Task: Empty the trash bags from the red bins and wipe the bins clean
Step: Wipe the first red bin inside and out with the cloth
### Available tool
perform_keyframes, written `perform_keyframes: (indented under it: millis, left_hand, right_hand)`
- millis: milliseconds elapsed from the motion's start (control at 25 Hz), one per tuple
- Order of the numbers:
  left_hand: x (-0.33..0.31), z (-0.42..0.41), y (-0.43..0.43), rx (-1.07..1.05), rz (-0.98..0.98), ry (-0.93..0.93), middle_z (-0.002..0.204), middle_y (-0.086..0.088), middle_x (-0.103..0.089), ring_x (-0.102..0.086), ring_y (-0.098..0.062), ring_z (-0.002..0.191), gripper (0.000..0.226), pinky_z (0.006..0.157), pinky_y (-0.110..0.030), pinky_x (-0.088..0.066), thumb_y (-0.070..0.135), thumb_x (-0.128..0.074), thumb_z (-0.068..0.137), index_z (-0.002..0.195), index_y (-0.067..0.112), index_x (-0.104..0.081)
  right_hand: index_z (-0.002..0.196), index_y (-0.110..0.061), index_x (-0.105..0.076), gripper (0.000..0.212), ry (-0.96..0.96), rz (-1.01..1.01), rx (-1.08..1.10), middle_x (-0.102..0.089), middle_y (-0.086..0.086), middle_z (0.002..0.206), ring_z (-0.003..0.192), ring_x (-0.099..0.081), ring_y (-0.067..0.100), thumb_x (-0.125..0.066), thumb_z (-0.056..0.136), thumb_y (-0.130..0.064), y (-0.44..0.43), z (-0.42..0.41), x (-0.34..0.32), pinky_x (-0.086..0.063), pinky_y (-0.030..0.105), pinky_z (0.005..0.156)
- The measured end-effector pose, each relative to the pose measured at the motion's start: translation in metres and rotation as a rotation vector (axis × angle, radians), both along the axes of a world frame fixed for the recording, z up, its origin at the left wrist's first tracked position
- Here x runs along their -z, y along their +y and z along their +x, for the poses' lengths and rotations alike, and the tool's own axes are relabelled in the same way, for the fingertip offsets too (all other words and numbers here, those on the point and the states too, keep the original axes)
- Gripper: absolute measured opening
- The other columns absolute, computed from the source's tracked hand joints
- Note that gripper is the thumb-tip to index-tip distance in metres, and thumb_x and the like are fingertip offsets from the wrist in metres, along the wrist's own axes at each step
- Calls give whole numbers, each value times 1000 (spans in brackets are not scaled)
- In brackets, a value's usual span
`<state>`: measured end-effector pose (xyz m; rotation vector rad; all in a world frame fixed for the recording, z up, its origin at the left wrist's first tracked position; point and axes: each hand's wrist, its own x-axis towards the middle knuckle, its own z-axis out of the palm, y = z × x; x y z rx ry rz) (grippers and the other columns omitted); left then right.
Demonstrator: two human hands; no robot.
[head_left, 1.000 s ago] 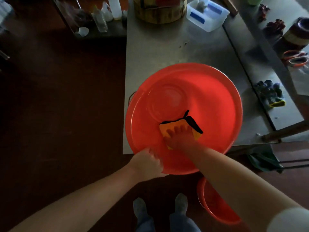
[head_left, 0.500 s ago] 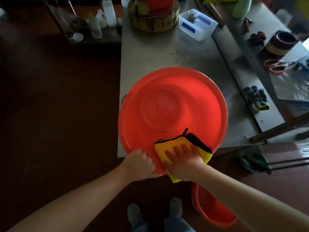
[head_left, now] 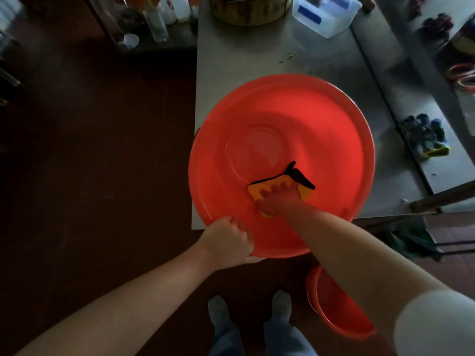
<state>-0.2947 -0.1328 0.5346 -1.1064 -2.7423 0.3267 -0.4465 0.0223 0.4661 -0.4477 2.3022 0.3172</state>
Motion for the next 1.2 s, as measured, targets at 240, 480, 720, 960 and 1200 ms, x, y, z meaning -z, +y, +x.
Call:
perform_keyframes:
  millis: [240,480,720,960,1200]
  left_hand:
    - [-20,-6,-7,-38,-88,-87,55,0,-63,-60,-19,50,73,55,-26,-48,80,-38,89,59,18,-64]
    - [-47,-11,-8,-31,-229,-155,49,6,-60,-57,-15,41,70,52,-25,-42,82,-45,83,51,22,-62]
    - [-64,-22,-23,13,-305,-294,81,-6,-73,-68,-25,72,72,75,-35,-42,78,-35,91,80,14,-68]
    - [-95,-43,-71,-42,-388,-141,101,-5,-73,-65,-26,99,28,105,-45,-33,30,-46,96,95,16,-70]
    - [-68,-21,-70,-176,-371,-257,119,-9,-67,-60,-31,115,62,117,-57,-23,64,-48,88,121,15,-66]
  right_hand:
    - [157,-37,-24,78,-7,-52,-53,-31,5,163,150,-24,33,-15,90,-76,10,29,-42,-5,59,119]
    - [157,-41,-18,87,-46,-33,-164,-27,-2,164,151,-21,29,-9,81,-82,35,79,-109,-9,56,118]
    - [156,-43,-16,96,66,-100,-373,-33,-6,159,146,-30,27,-46,74,-82,76,102,-140,-19,50,118]
    - [153,-40,-27,81,188,-56,-472,-49,-3,144,134,-43,30,-59,80,-59,79,94,-149,-23,50,115]
    - [145,-32,-40,71,280,-71,-545,-60,2,128,121,-53,33,-65,81,-54,64,100,-142,-29,53,110]
